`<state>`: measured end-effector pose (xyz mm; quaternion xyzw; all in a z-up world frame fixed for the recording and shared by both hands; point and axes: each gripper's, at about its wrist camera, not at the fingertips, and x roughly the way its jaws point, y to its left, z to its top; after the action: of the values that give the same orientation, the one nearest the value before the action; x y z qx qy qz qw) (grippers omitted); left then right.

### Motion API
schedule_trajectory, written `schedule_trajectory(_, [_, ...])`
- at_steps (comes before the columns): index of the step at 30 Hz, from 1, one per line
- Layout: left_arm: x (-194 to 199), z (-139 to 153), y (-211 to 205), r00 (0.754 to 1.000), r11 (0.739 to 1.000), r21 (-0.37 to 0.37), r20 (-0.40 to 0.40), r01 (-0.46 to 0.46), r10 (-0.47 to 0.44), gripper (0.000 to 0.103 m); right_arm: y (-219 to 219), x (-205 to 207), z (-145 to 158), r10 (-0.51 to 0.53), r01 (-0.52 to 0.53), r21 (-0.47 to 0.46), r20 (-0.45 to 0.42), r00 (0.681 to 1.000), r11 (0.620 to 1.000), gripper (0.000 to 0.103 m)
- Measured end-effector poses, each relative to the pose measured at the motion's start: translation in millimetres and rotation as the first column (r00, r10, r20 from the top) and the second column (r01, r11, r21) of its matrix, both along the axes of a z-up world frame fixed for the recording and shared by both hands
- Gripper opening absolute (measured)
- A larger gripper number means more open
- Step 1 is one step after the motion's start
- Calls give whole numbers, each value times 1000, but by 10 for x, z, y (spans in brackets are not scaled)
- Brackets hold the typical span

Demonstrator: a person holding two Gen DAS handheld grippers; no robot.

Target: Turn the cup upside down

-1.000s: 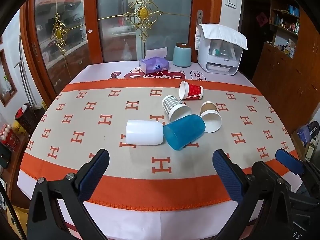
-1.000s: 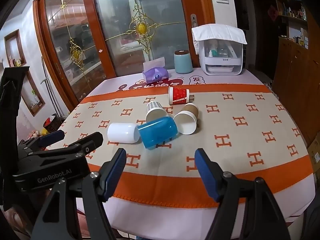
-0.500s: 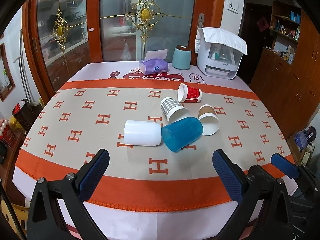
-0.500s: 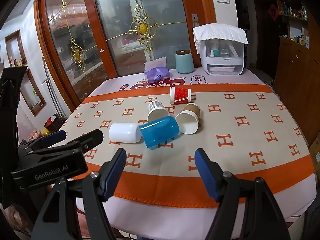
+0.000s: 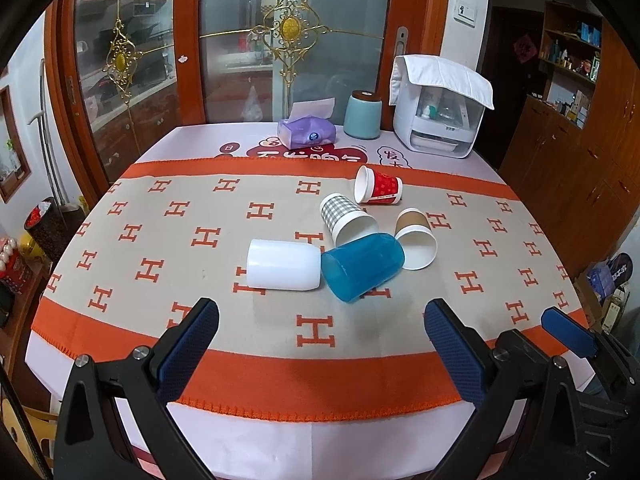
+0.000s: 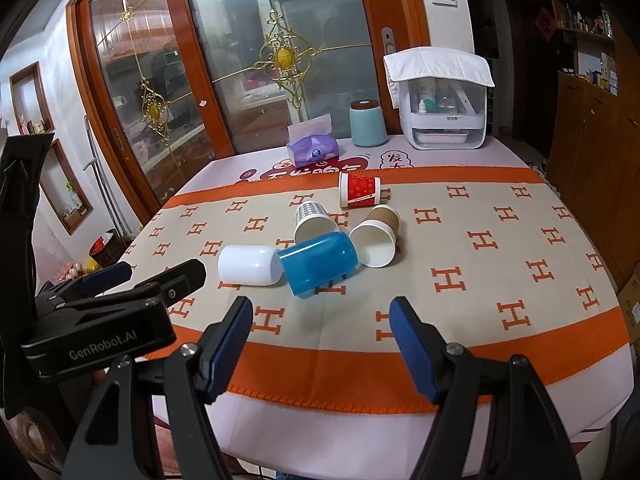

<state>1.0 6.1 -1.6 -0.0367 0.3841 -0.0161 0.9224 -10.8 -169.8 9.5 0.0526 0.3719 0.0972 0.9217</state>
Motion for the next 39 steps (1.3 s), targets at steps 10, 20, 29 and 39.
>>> schedule_trajectory(10, [-4,-10,18,1000,1000,0,1,-14,14,102,-17,-26,-5,-11,11,-9,-4,1000,1000,71])
schedule_trajectory(20, [23,8,-25,1000,1000,20,24,2,-3,102,-37,11,39,-41,41,-7,-6,999,999,71])
schedule_trajectory(29, [24,30,-59,999,999,43,42,21,-23,102,-65,29,54,-52,52,-4,-2,999,999,71])
schedule_trajectory(39, [91,36,-99,998,996,62,29,62,-63,102,-98,40,41,-60,60,-2,-5,998,998,71])
